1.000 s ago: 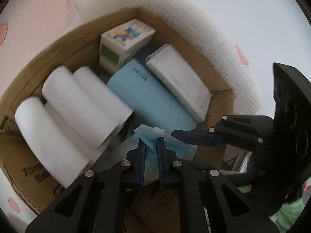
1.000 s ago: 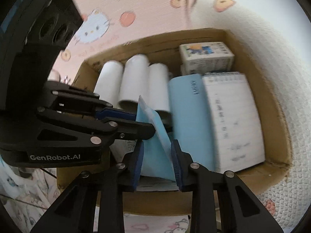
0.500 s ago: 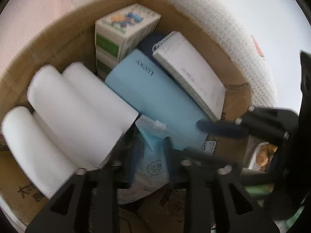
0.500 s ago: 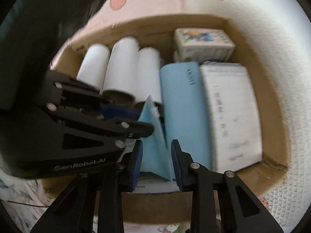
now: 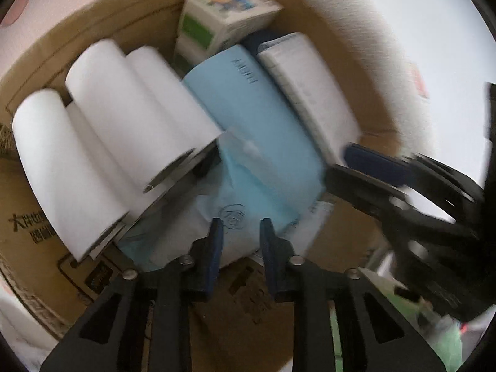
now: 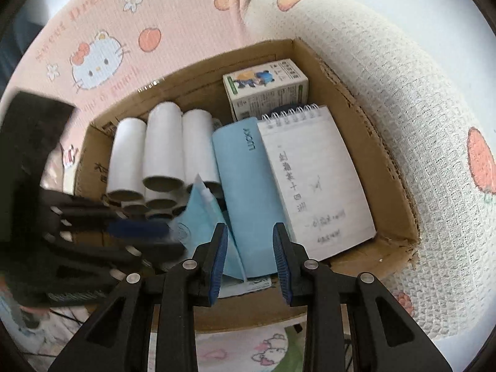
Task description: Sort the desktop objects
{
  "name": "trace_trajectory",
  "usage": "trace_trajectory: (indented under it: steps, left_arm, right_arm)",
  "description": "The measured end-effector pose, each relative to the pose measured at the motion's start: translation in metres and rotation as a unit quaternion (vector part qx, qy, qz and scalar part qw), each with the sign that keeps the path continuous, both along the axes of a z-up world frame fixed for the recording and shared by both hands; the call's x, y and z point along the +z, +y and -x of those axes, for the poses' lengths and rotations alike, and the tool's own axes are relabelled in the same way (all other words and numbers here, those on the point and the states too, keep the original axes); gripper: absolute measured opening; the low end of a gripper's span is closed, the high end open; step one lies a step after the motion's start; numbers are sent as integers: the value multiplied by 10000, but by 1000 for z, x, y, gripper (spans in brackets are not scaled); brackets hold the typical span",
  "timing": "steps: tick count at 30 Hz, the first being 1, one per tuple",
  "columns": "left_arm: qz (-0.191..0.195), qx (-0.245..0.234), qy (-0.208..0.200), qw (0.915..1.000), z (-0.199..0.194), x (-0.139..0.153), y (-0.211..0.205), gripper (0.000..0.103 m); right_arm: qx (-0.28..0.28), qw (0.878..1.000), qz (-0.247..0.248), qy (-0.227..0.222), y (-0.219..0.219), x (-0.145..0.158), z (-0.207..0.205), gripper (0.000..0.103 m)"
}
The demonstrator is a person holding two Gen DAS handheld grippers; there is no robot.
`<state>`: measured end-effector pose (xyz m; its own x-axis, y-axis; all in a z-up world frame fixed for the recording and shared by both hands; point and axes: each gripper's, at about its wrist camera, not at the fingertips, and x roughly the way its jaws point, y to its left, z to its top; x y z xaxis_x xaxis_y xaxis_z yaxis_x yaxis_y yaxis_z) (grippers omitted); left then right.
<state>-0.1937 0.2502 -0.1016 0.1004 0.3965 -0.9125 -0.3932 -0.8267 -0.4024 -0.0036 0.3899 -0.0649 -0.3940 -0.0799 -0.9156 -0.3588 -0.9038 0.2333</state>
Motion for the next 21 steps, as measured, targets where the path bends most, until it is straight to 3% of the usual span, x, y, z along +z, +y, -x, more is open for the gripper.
trace_trajectory:
  steps: [6, 15, 21]
  left_arm:
    - [321, 836, -491, 9948, 11, -20, 10, 9]
    - [834, 1045, -782, 9879, 20, -42, 30, 9]
    - [858, 1086, -836, 9868, 21, -44, 35, 9]
  right_arm:
    - [-230, 9996, 119, -82, 11, 0, 2, 26]
    - [-593, 9976, -170, -330, 25, -4, 1, 26]
    - [-606, 9978, -112, -256, 29, 1, -1, 27]
